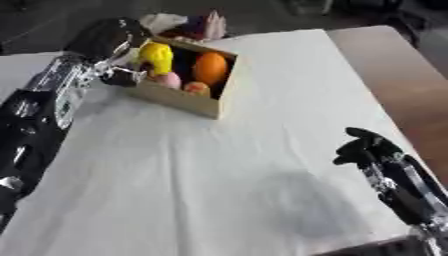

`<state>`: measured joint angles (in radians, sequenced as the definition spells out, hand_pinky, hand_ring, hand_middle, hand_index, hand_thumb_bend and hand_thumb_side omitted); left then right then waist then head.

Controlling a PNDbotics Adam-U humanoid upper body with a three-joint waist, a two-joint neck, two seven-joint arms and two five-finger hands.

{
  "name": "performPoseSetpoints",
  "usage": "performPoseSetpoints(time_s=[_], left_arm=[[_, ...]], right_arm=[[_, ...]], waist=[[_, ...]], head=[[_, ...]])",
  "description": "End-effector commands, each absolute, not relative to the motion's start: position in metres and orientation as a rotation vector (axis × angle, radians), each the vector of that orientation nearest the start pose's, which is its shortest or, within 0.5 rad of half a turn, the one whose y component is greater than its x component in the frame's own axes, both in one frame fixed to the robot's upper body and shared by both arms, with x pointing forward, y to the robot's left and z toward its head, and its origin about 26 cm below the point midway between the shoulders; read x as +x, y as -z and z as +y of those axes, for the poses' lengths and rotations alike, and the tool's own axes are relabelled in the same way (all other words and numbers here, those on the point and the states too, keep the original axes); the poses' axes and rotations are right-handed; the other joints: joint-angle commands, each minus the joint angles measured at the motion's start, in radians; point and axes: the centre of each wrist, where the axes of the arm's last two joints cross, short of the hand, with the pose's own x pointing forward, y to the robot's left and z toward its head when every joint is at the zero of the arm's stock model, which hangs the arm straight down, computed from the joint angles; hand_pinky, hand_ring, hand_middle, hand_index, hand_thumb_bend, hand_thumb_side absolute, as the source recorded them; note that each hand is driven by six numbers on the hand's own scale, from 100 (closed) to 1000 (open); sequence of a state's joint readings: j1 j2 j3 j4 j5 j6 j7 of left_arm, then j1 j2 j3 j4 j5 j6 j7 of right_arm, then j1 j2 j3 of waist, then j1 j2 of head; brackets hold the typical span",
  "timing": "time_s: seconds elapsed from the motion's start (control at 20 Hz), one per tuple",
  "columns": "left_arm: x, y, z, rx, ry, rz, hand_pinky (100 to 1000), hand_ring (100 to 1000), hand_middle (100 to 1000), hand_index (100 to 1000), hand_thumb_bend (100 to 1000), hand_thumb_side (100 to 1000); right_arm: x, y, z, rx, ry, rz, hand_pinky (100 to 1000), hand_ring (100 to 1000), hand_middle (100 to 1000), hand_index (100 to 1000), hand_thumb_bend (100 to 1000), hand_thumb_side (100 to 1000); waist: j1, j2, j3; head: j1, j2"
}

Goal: Pick up objects on the table and place them in the box.

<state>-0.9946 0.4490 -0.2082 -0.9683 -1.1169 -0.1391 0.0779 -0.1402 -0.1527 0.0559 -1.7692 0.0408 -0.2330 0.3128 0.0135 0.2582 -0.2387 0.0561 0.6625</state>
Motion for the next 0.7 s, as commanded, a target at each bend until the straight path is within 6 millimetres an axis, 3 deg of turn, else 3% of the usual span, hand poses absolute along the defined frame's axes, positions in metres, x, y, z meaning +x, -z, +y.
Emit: performPoseSetpoints(time_s=[0.05,0.2,0.5,0.7], left_arm=[[0.479,-0.238,0.251,1.441,1.273,-1.785,832,849,869,926,206,406],[0.478,-0.237,0.251,1.437,1.216,-1.821,829,844,862,921,173,474],[0.466,-0.245,0.266,1.415,1.133,-1.933,801,793,798,882,100,369],[0.447,-0.242,0.291,1.37,1.124,-2.001,778,757,752,847,100,498]], right_arm=[[0.304,-0.089,-0.241,0.141,-0.591,-2.083,704,618,613,879,100,595],[0.304,-0.089,-0.241,0.141,-0.591,-2.084,704,618,613,879,100,595],[0.304,-0.09,-0.243,0.127,-0.581,-2.088,704,618,613,879,100,592],[0.304,-0.09,-0.248,0.096,-0.569,-2.087,704,618,612,878,100,592]], waist=[[-0.001,-0.017,0.0],[-0.001,-0.018,0.001],[0.0,-0.017,0.012],[0.005,-0.015,0.032]], head=[[0.003,-0.013],[0.001,-0.014],[-0.014,-0.029],[-0.022,-0.042]])
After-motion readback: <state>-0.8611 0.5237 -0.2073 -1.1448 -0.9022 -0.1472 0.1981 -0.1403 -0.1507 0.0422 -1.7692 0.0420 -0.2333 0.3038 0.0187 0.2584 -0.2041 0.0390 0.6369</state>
